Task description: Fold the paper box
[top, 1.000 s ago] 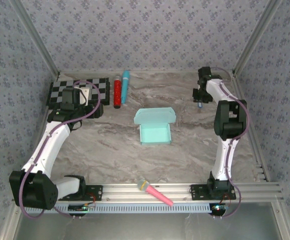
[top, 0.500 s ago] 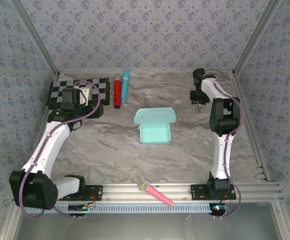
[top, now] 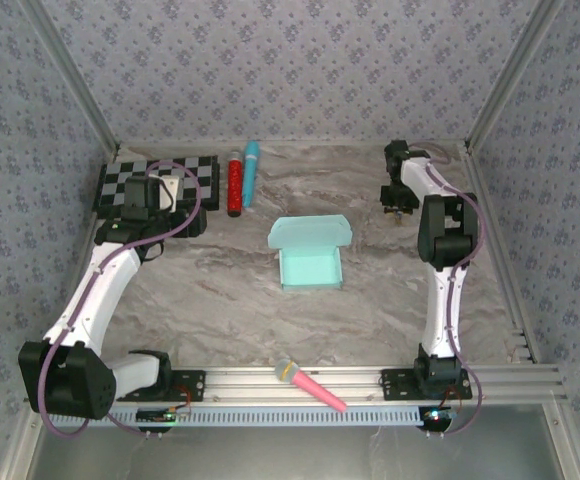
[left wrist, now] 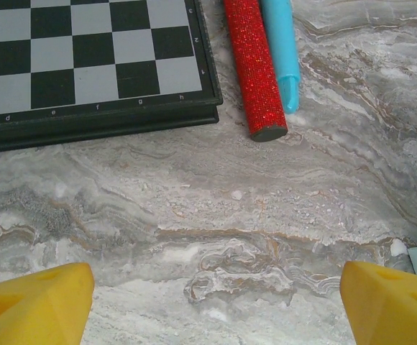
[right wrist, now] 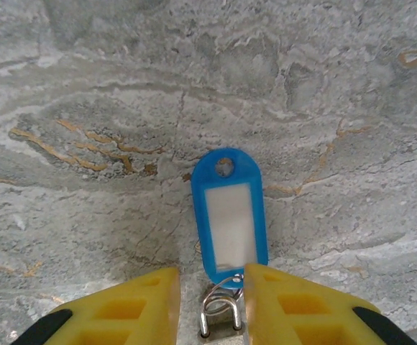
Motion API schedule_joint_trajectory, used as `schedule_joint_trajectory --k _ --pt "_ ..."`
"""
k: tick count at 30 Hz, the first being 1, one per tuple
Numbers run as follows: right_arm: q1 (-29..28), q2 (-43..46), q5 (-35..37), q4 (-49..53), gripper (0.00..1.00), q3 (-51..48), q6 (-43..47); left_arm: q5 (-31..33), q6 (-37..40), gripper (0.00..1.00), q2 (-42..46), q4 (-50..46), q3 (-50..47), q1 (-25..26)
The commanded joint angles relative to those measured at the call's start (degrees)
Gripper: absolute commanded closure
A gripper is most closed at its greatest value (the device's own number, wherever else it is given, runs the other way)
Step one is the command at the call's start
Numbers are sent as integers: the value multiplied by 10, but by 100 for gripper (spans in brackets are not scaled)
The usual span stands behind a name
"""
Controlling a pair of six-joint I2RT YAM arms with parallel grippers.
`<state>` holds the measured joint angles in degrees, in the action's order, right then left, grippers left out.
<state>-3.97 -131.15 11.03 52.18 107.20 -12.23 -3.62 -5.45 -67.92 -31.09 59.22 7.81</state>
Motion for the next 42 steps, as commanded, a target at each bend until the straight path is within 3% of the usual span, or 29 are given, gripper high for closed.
schedule_joint_trajectory --k 1,11,19,31,38,42 --pt "-1 -14 10 20 70 10 -9 -7 4 11 8 -10 7 -5" --pt "-3 -6 40 11 74 -16 -14 -6 4 11 5 -10 8 -6" --pt "-2 5 42 1 84 -32 -16 -7 2 11 2 -10 9 -5" --pt "0 25 46 -5 88 -46 -15 -11 -2 11 -2 -10 12 -6" --pt "0 49 50 -14 100 -62 -17 -12 -3 11 -4 -11 12 -6" --pt "0 76 51 -20 100 -80 -19 -13 -3 11 -5 -10 12 -6"
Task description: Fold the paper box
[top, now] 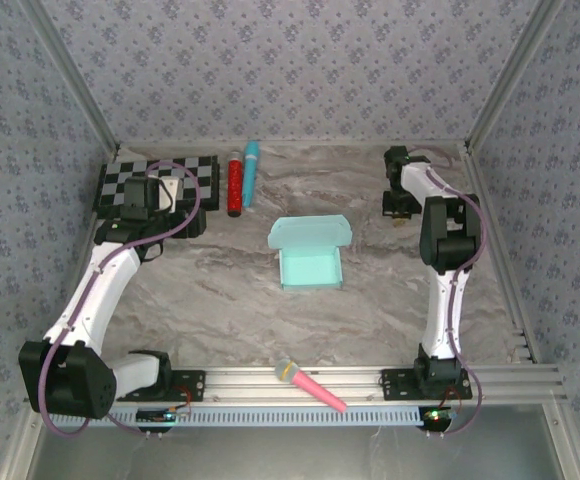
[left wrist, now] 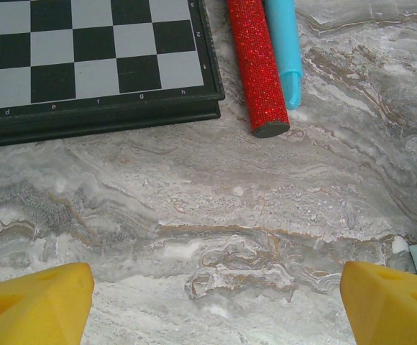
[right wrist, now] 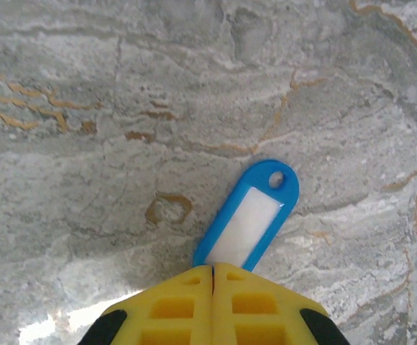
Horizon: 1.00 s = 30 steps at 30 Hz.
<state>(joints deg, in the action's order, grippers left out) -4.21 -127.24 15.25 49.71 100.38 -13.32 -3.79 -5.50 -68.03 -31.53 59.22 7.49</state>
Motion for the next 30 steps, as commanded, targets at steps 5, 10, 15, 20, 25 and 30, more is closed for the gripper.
schedule_joint_trajectory --k 5,10,15,20,25,30 --pt "5 97 13 -23 100 -66 -17 -14 -5 11 -5 -6 13 -3" --pt "6 184 5 -60 100 -141 -23 -15 -5 11 -6 -6 12 -3" --pt "6 282 -7 -90 100 -214 -23 -16 -6 11 -5 -6 12 -3" --pt "-2 400 -51 -126 100 -284 -10 -17 -7 11 -7 -5 12 -3" --pt "-13 517 -110 -147 100 -349 -3 -17 -6 11 -10 -5 11 -2" --pt "-51 598 -130 -141 100 -368 15 -18 -6 11 -14 -5 11 -3"
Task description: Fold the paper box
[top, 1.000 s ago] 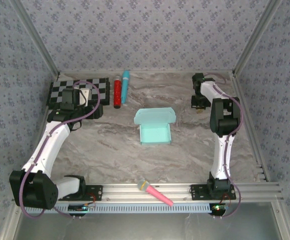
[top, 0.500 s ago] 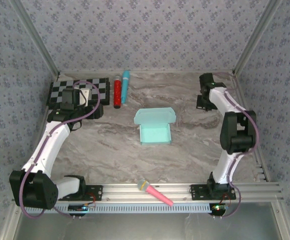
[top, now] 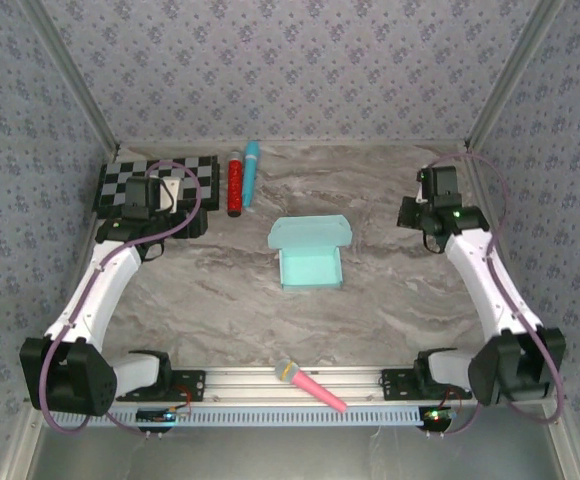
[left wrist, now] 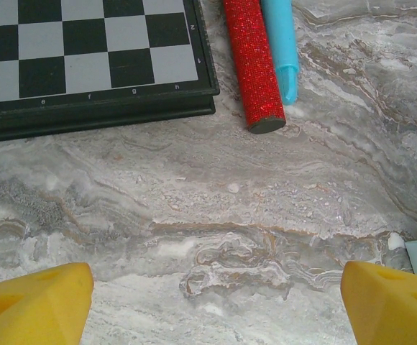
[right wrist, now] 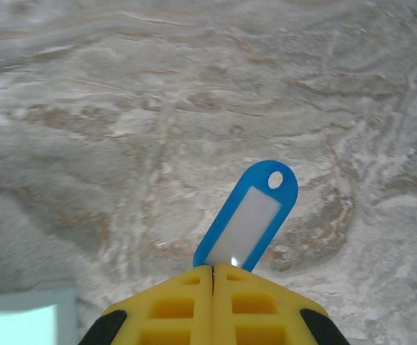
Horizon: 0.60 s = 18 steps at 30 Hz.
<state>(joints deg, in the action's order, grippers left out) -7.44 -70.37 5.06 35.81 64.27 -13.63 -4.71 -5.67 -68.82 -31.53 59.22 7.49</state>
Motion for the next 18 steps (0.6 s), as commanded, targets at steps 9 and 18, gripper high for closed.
schedule_joint_trajectory --k 9,18 --pt "-113 88 -98 33 100 -9 41 -15 -4 11 -16 -7 13 -3" --pt "-234 51 -98 19 100 -33 53 -20 -6 11 -15 -5 13 -3"
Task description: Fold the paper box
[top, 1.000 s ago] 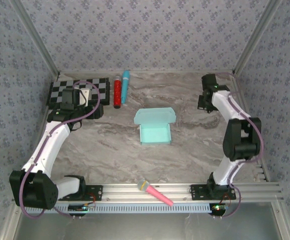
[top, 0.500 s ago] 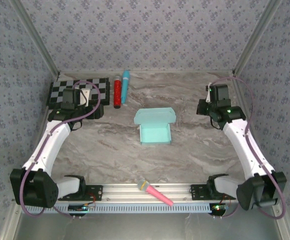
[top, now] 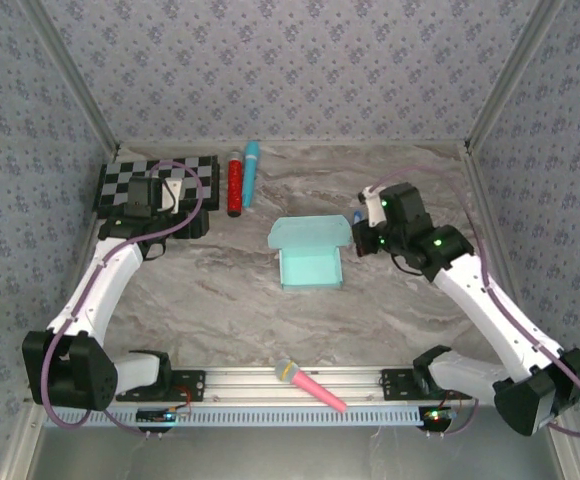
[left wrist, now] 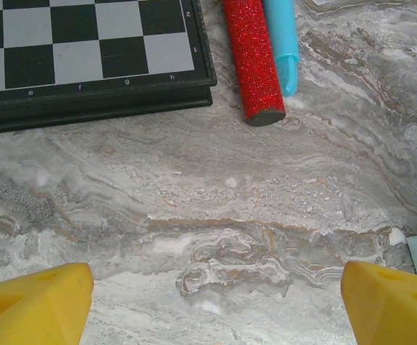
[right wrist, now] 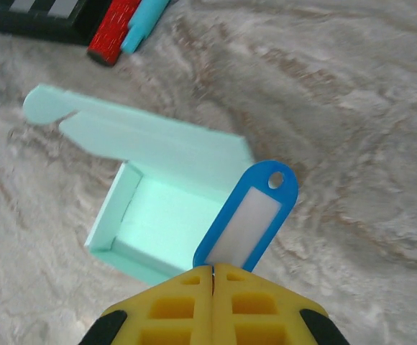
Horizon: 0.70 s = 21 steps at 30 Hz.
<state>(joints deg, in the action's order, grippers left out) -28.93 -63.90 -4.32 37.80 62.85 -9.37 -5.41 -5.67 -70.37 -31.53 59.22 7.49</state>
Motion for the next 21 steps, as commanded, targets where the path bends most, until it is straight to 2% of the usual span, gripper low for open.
schedule_joint_trajectory --k 1,7,21 --pt "-29 -21 2 -10 100 -26 6 -13 -6 11 1 -5 13 -3" --pt "-82 -67 41 -50 100 -54 0 -9 -7 11 0 -5 12 -3" --pt "-127 -155 135 -137 100 -88 -3 -10 -8 10 -5 -6 12 -3"
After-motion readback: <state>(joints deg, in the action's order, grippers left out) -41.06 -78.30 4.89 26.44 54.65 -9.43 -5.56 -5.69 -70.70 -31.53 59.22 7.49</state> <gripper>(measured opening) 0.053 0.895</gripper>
